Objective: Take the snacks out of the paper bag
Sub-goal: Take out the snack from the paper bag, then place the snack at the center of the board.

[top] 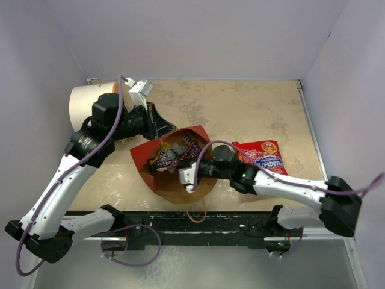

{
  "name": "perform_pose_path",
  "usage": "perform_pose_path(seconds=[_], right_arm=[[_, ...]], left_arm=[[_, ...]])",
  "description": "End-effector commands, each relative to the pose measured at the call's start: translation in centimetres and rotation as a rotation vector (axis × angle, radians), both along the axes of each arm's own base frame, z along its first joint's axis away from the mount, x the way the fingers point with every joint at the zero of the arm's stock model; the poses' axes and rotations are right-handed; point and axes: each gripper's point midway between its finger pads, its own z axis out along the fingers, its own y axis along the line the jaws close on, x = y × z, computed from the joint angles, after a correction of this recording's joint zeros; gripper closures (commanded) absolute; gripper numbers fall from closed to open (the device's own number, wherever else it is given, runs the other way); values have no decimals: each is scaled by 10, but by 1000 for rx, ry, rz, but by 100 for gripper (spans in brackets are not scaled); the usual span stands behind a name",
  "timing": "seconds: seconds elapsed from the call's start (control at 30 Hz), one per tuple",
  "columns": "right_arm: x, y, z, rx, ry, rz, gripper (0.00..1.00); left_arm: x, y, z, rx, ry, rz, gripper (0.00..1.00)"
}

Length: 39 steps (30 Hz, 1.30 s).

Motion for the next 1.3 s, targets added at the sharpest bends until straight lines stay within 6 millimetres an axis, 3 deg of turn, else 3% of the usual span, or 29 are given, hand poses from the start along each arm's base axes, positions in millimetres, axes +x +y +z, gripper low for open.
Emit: perform_pose_path(seconds=[0.0,0.23,0.33,0.4,0.47,0.53,0.63,0.7,0.77,0.97,1.13,1.27], right_arm=[[-24,-31,32,14,-14,24,100],[-40,-83,99,71,-75,-47,100],[-34,-102,145,189,-123,-140,100],[-22,-116,181,323,-160,-250,100],[-11,-127,205,426,-170,-344,100],[10,-146,236,606,-147,-521,100],[51,-183,254,818,-97,-866,100],[80,-200,245,849,-32,-1069,100],[108,-213,243,880,81,-1161,100],[185,-235,158,774,376,-1316,100],[218,-239,77,681,513,-1448,100],[234,-242,29,667,640,-1481,100]], left_arm=[[2,13,28,-8,-123,62,100],[5,14,30,-5,-138,72,100],[4,15,31,-4,-138,76,100],[4,16,31,-3,-140,83,100],[3,17,32,-6,-138,85,100],[2,17,30,-7,-129,86,100],[1,16,29,-8,-119,82,100],[1,15,29,-14,-115,78,100],[0,14,29,-20,-110,73,100],[1,11,33,-33,-115,62,100],[0,11,34,-28,-116,58,100],[-1,11,33,-28,-111,56,100]])
